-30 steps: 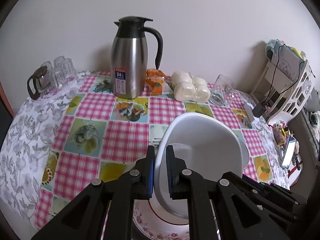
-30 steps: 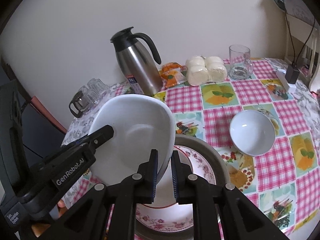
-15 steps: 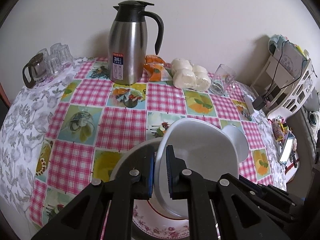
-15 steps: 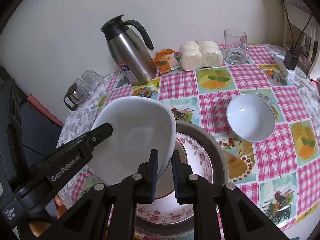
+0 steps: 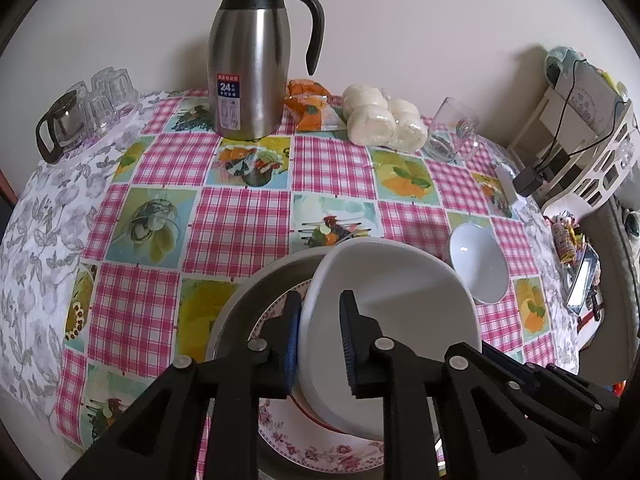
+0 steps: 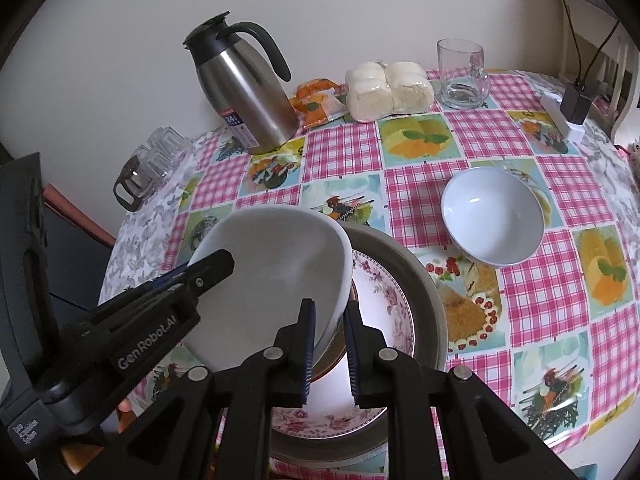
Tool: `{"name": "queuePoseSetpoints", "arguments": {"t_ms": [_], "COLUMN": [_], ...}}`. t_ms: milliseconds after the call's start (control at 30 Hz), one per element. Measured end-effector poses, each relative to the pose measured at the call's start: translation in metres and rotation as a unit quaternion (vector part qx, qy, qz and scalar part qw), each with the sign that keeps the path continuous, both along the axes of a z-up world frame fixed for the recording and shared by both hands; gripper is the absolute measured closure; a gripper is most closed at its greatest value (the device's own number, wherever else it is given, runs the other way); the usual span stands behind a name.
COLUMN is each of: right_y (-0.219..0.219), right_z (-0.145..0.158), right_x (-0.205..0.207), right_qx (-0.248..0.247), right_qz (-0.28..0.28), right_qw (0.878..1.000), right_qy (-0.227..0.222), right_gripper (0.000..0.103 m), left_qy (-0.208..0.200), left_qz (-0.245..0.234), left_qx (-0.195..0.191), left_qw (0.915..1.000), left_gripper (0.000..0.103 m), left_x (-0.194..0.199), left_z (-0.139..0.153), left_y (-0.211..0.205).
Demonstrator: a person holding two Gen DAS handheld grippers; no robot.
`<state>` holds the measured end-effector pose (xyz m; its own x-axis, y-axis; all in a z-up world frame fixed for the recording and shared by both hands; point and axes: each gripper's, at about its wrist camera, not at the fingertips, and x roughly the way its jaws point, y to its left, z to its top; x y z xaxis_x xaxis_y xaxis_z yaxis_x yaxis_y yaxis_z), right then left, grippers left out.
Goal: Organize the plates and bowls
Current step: 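Carry the square white bowl with both grippers over the basin, then lower the square white bowl into the red-rim bowl in the basin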
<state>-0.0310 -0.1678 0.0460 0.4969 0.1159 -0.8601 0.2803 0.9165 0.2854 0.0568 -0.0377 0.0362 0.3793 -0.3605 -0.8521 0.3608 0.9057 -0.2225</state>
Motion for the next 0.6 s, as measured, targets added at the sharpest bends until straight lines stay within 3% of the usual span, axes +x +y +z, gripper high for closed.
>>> {"name": "queuePoseSetpoints", "arguments": {"t_ms": [600], "right_y": [0.0018], "right_z": [-0.009], "right_x": [0.0011], "right_qx": [0.001], "right_qz": [0.006], "right_qw": [1.0], "right_qy": [0.016], "right_gripper": [0.085], "left_qy": [0.017], "left_qz": [-0.002], "left_qx": [0.031], "left_qw": [0.9994], "left_gripper": [0.082], "left_x": [0.0045], "left_z": [-0.0109], "left_y": [-0.0043]}}
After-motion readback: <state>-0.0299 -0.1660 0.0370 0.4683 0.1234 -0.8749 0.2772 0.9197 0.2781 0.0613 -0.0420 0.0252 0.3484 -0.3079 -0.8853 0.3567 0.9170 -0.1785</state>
